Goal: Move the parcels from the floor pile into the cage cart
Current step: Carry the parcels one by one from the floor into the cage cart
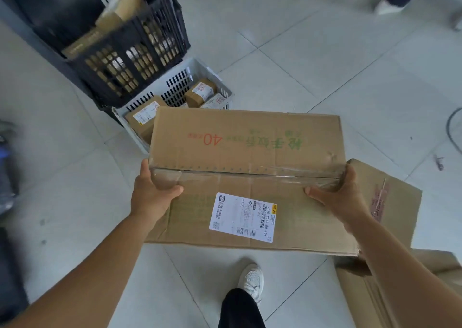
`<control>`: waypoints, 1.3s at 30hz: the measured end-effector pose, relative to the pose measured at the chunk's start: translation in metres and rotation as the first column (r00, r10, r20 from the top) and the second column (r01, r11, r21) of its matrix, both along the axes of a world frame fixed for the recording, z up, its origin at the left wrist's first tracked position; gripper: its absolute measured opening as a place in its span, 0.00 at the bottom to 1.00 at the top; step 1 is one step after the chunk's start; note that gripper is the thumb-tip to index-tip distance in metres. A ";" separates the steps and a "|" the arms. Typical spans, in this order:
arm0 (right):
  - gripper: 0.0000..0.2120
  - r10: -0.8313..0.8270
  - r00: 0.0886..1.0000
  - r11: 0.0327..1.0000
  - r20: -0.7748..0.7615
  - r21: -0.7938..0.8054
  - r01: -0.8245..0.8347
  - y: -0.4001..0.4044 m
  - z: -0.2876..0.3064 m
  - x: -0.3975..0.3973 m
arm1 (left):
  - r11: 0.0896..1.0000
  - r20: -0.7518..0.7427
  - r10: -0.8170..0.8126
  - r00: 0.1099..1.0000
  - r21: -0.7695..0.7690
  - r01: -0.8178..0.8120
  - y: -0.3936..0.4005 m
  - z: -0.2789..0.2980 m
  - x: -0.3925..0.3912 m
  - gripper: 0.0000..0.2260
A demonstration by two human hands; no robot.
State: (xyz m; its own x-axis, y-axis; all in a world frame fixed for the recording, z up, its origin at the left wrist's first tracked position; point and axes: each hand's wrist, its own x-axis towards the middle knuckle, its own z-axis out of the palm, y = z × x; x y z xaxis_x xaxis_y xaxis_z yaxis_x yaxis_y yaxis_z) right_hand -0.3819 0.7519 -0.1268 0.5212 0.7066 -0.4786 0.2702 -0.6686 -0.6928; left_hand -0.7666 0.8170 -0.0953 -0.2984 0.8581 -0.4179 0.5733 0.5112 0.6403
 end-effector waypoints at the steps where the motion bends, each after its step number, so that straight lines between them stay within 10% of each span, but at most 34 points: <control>1: 0.41 0.016 1.000 1.000 -0.003 0.013 -0.016 -0.005 0.010 -0.003 | 1.000 0.004 0.016 1.000 0.004 -0.016 -0.011 0.013 -0.004 0.48; 14: 0.38 0.252 0.965 0.958 0.068 0.125 -0.259 -0.093 0.179 -0.077 | 0.951 0.020 0.208 0.978 0.228 -0.207 -0.190 0.177 -0.071 0.36; 24: 0.37 0.450 0.884 0.859 0.128 0.208 -0.468 -0.146 0.291 -0.141 | 0.868 0.036 0.404 0.914 0.300 -0.396 -0.311 0.283 -0.120 0.45; 39: 0.42 0.778 0.620 0.545 0.104 0.379 -0.748 -0.209 0.395 -0.217 | 0.597 0.011 0.732 0.681 0.471 -0.650 -0.526 0.381 -0.115 0.33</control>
